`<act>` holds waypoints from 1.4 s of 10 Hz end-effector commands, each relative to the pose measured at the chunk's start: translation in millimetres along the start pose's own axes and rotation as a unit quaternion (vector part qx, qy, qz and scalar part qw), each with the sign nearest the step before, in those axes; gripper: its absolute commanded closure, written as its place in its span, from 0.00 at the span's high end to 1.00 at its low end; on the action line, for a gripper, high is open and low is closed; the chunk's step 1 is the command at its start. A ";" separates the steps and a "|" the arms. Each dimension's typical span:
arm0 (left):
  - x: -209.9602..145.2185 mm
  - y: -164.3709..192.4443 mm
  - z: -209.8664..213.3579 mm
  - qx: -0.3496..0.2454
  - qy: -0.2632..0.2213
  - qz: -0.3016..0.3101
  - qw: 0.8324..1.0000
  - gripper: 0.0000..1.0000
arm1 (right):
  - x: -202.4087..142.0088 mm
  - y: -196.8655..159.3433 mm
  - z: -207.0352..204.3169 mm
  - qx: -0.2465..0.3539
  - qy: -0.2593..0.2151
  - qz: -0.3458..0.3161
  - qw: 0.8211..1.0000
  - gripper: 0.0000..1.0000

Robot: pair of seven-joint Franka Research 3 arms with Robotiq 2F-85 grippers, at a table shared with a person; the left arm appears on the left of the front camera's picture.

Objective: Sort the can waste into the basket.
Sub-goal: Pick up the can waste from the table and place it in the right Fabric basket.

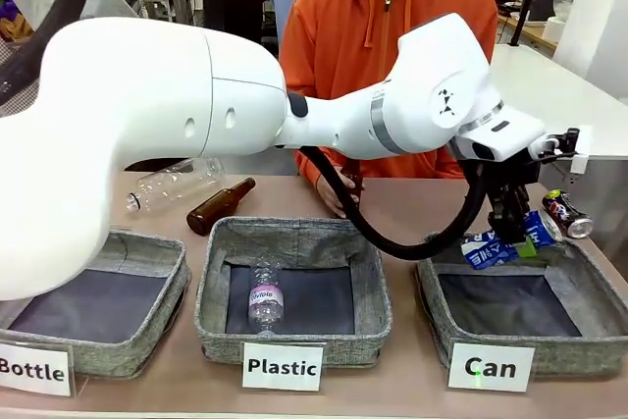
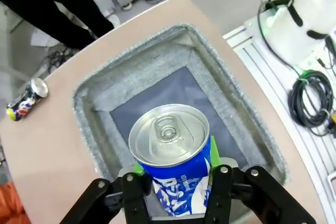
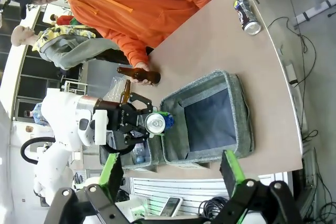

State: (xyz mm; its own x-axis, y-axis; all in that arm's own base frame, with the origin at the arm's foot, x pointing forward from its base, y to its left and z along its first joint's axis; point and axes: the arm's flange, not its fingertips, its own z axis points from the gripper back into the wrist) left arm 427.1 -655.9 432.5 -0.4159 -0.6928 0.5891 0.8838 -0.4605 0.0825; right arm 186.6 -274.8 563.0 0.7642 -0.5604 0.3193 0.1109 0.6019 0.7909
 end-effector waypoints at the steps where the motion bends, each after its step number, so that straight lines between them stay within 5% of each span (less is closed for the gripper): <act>1: 11.7 -12.0 -2.0 0.016 0.002 0.021 1.000 1.00 | 0.7 1.2 0.2 -0.007 -0.006 -0.001 1.000 1.00; 10: 7.7 -28.5 9.6 0.026 0.027 0.058 0.998 1.00 | 0.3 3.0 -8.3 -0.016 -0.010 -0.005 1.000 1.00; 12: -2.0 -46.4 51.3 0.031 0.085 0.131 0.987 1.00 | -5.8 14.5 -43.2 0.029 0.020 0.019 0.999 1.00; 14: -19.6 -81.6 113.7 0.068 0.090 0.156 0.981 1.00 | -12.8 24.2 -83.3 0.057 0.054 0.029 0.996 1.00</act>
State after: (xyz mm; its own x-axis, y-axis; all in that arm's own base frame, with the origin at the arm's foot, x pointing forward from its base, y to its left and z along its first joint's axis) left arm 414.8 -583.9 492.7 -0.1731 -0.8614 0.4775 0.9829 -0.1817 0.0286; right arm 222.4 -219.8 540.8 0.8284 -0.4774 0.2928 0.0416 0.5738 0.8179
